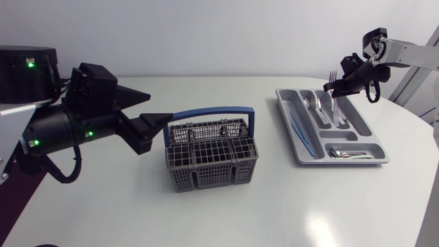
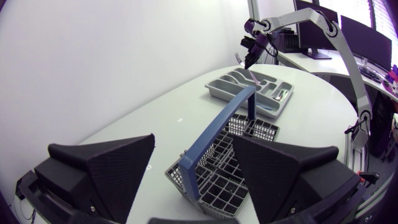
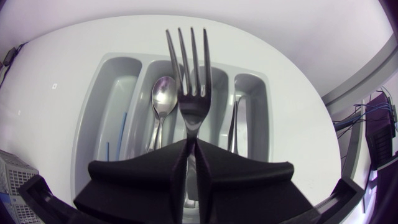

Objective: Unload the cutlery basket into the drawer organizer.

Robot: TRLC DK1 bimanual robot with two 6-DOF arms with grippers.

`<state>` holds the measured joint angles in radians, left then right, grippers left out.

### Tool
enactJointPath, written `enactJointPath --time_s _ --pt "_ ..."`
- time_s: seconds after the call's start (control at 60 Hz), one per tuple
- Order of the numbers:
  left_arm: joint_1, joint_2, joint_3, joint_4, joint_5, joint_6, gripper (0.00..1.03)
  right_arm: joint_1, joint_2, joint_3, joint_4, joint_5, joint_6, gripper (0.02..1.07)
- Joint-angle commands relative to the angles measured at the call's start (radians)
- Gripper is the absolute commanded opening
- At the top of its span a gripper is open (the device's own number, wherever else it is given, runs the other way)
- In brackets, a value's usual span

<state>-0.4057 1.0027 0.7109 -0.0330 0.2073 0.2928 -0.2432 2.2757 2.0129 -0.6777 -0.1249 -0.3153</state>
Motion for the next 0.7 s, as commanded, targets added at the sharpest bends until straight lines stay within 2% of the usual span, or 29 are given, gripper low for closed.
enactJointPath --time_s 0.0,0.167,0.417,0.517,0.567,0.683 --pt "0.008 -0.009 -0.027 0.002 -0.003 0.023 0.87 0.004 0.057 0.055 -0.029 0.011 0.016 0.08" --pt "0.007 -0.013 -0.028 -0.004 -0.003 0.022 0.87 -0.005 0.137 0.159 -0.111 0.011 0.038 0.08" --pt "0.008 -0.019 -0.028 -0.007 -0.003 0.022 0.87 -0.013 0.182 0.205 -0.143 0.011 0.055 0.09" --pt "0.008 -0.021 -0.025 -0.010 -0.003 0.022 0.87 -0.016 0.171 0.184 -0.138 0.013 0.058 0.23" --pt "0.007 -0.021 -0.024 -0.013 -0.003 0.022 0.87 -0.016 0.151 0.149 -0.122 0.014 0.058 0.39" --pt "0.005 -0.021 -0.021 -0.015 -0.003 0.022 0.87 -0.016 0.130 0.115 -0.102 0.018 0.056 0.58"
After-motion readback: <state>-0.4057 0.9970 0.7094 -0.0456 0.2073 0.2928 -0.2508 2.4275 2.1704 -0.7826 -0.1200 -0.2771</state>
